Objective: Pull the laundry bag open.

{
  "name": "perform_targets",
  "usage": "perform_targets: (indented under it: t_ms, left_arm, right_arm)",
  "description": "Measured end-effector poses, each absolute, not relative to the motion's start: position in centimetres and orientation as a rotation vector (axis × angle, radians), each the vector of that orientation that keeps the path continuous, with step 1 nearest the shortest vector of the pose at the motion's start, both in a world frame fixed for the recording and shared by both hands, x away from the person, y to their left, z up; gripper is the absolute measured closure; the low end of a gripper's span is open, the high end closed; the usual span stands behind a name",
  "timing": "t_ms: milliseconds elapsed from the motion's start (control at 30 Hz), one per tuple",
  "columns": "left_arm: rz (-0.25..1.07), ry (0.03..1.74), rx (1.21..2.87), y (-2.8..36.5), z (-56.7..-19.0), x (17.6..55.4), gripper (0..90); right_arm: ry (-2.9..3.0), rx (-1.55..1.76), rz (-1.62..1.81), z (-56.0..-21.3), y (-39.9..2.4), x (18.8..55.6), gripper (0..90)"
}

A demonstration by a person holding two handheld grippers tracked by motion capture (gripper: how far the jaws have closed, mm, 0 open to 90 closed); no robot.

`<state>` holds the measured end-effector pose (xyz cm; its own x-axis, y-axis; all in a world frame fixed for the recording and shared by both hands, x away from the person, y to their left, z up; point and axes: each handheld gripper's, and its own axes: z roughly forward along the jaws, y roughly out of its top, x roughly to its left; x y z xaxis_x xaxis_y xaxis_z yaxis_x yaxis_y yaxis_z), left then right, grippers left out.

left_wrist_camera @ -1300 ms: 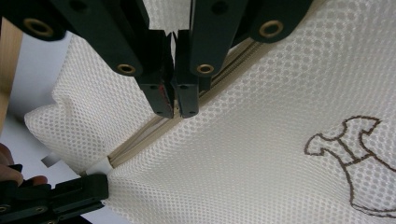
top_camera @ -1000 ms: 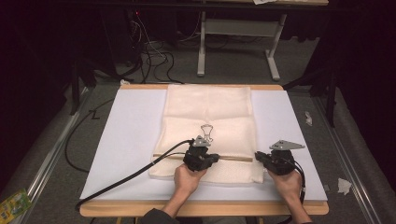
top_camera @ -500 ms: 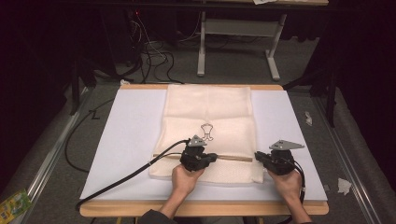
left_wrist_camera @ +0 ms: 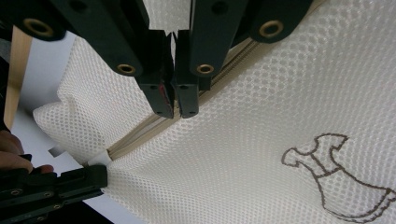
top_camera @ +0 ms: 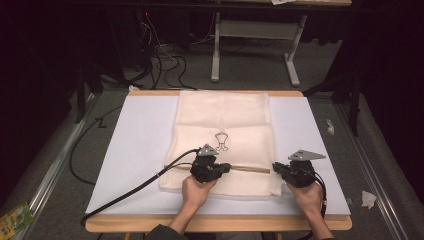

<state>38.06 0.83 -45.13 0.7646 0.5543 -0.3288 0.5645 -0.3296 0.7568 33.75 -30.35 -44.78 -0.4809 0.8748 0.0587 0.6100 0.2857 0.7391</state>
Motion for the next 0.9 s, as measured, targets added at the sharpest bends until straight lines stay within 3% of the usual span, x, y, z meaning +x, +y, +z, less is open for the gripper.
perform_targets:
  t_ms: [900]
  left_arm:
    - [0.002,0.846,2.000,2.2,-44.5,38.0,87.4]
  right_arm:
    - [2.209,1.341,1.020,-44.6,-30.1,33.8,87.0]
